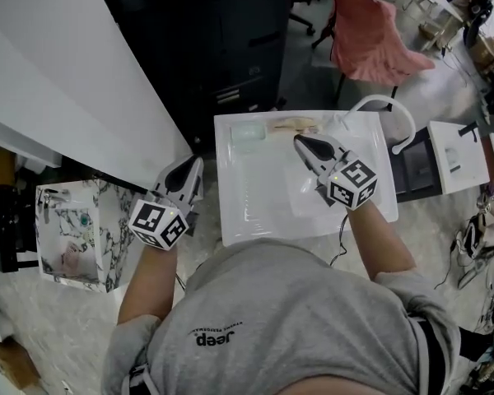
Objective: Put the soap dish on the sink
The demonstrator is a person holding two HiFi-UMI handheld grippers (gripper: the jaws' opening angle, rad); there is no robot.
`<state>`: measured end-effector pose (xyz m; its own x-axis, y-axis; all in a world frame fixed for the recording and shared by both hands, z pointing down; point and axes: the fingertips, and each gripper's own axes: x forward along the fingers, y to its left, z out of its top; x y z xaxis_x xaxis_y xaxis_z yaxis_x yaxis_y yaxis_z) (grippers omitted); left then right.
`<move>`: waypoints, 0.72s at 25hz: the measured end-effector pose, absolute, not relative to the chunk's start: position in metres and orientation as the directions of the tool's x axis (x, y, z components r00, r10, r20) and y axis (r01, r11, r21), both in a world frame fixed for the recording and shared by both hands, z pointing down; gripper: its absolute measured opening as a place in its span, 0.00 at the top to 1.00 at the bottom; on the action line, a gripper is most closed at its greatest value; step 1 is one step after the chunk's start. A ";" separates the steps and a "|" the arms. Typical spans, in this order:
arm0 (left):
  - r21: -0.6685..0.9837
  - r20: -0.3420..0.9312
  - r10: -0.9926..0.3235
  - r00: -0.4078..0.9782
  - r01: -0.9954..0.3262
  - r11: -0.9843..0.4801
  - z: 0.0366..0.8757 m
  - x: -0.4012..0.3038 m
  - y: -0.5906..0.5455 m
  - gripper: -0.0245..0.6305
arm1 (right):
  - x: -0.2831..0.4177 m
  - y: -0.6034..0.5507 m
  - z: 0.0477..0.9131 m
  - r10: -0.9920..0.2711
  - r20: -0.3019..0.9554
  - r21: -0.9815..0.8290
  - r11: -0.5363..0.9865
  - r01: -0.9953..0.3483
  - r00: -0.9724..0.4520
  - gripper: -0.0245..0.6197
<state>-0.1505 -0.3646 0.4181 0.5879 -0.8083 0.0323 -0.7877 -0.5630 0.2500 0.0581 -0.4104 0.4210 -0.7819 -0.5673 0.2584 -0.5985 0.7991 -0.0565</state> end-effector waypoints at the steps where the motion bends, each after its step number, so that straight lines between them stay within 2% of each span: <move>1: 0.246 0.033 -0.809 0.588 -0.789 -0.563 0.418 -0.151 -0.362 0.94 | 0.059 -0.407 0.424 -0.571 0.261 -0.058 0.796 -0.603 -0.779 0.87; 18: 0.282 0.034 -0.832 0.554 -0.804 -0.524 0.427 -0.152 -0.336 0.94 | 0.070 -0.383 0.459 -0.571 0.298 -0.188 0.750 -0.634 -0.765 0.87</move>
<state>-0.1518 -0.3357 0.4267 0.5543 -0.8316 0.0343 -0.8036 -0.5240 0.2821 0.0701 -0.3835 0.4594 -0.7647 -0.5715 0.2977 -0.6338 0.7503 -0.1880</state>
